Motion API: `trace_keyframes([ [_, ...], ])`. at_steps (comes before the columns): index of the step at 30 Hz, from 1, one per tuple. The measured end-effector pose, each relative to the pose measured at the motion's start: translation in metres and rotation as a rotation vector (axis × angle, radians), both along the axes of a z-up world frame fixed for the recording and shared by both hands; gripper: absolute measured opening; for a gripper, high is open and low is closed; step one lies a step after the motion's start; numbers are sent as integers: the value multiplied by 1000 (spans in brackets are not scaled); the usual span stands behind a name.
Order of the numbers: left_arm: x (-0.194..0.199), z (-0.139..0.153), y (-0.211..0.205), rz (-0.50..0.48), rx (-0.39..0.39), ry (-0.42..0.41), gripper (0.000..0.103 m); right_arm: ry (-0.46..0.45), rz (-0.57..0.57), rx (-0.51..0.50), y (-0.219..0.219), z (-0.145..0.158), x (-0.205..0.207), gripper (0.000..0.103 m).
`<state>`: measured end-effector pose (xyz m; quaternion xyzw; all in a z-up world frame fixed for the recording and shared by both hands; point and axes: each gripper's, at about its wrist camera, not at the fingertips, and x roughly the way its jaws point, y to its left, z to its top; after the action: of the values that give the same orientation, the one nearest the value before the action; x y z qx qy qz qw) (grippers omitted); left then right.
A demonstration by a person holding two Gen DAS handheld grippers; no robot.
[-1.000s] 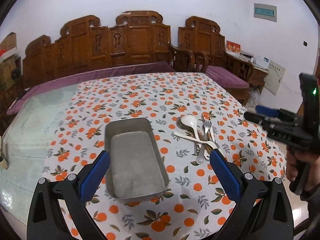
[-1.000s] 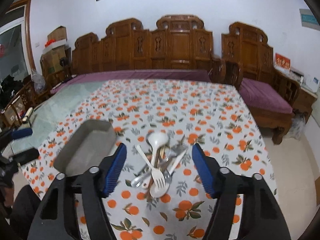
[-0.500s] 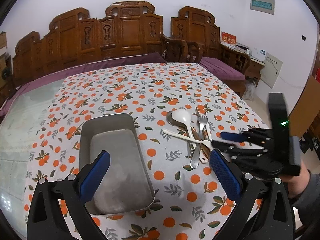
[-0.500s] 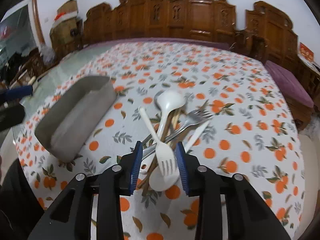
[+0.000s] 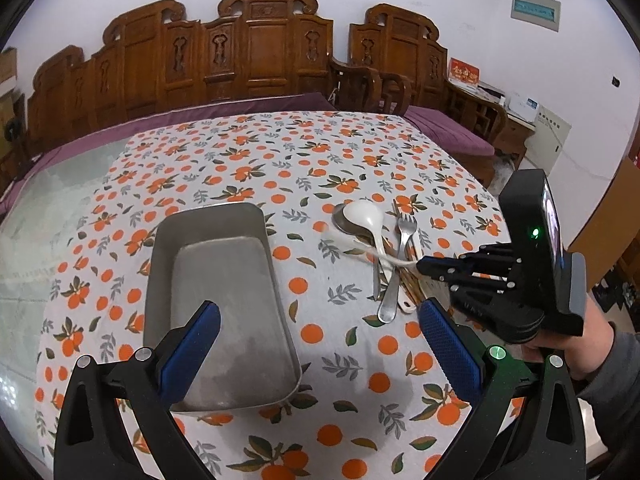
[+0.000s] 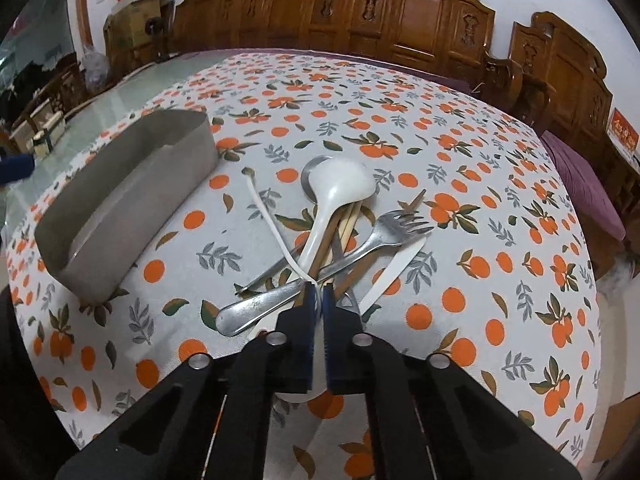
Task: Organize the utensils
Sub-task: 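Grasp a wooden chopstick from the utensil pile with the left gripper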
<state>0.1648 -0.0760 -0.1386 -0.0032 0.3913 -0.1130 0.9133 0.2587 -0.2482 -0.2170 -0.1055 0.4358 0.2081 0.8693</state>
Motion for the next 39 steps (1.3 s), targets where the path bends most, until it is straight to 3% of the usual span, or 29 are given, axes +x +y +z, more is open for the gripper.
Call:
trace_keyframes([
  [10,15,-11,-28,-49,22,31,96,-19,-106,90,-43,26,-10,3],
  [15,33,-24,-53,-82,13,78,90,-24,-171,97,-69,32,-5,3],
  [21,58,-47,-80,-91,8,140,67,-26,-195,115,-81,33,-1,3],
  [27,81,-72,-96,-76,-62,222,45,-25,-198,120,-82,34,-1,3],
  [29,87,-78,-98,-69,-89,250,31,-22,-201,124,-82,33,0,3],
  [33,96,-87,-100,-52,-133,283,24,-16,-205,122,-83,30,1,3],
  [35,99,-90,-101,-44,-148,299,13,-15,-206,124,-83,29,1,3],
  [39,104,-93,-99,-30,-191,323,8,-13,-204,122,-83,28,1,3],
])
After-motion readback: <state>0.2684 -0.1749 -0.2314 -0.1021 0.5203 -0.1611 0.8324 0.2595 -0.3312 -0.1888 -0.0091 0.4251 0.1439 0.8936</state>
